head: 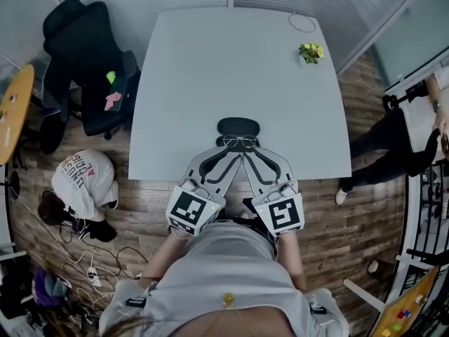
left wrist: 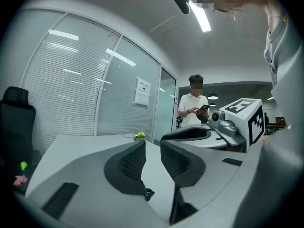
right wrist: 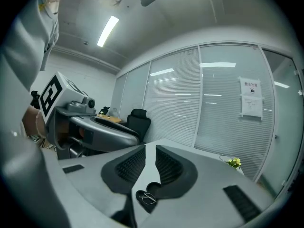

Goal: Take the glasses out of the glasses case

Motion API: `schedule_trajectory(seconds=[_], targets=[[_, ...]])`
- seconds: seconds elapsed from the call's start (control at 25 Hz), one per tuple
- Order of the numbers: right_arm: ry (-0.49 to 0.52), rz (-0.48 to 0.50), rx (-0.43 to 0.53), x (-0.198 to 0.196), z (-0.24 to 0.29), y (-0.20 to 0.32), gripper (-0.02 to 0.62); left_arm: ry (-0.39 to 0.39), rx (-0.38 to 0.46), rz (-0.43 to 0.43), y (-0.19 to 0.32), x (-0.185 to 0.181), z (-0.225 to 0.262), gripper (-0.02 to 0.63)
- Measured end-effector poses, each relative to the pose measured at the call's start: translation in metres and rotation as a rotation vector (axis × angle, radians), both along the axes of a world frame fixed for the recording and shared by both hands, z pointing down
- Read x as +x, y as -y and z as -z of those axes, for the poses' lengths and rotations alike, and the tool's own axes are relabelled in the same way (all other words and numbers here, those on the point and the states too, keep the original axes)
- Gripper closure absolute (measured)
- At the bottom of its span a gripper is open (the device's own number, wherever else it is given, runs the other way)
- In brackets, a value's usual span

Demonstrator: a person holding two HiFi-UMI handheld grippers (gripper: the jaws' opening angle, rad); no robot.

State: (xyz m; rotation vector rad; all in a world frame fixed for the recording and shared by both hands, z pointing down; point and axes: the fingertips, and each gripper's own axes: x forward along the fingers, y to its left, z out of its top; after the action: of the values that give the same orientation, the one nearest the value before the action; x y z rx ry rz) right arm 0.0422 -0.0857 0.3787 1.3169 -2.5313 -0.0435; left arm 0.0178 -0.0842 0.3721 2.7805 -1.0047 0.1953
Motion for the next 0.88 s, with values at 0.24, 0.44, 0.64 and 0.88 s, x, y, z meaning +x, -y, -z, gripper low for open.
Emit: schedule_trajectory(seconds=[0.24, 0.44, 0.64, 0.88], targets=[[-0.069, -0.033, -0.018, -0.013, -0.018, 0.019, 0.524, 0.008, -0.014, -0.049, 0.02, -0.017, -0.01, 0.502], [-0.082, -0.074, -0.045, -0.017, -0.029, 0.024, 0.525, 0.013, -0.025, -0.082, 0.026, -0.025, -0.016, 0.502], [-0.109, -0.061, -0.071, -0.022, -0.04, 0.029, 0.525, 0.016, -0.041, -0.086, 0.03, -0.029, -0.022, 0.502], [-0.182, -0.021, -0.113, -0.022, -0.059, 0.042, 0.525, 0.032, -0.066, -0.075, 0.04, -0.027, -0.03, 0.502]])
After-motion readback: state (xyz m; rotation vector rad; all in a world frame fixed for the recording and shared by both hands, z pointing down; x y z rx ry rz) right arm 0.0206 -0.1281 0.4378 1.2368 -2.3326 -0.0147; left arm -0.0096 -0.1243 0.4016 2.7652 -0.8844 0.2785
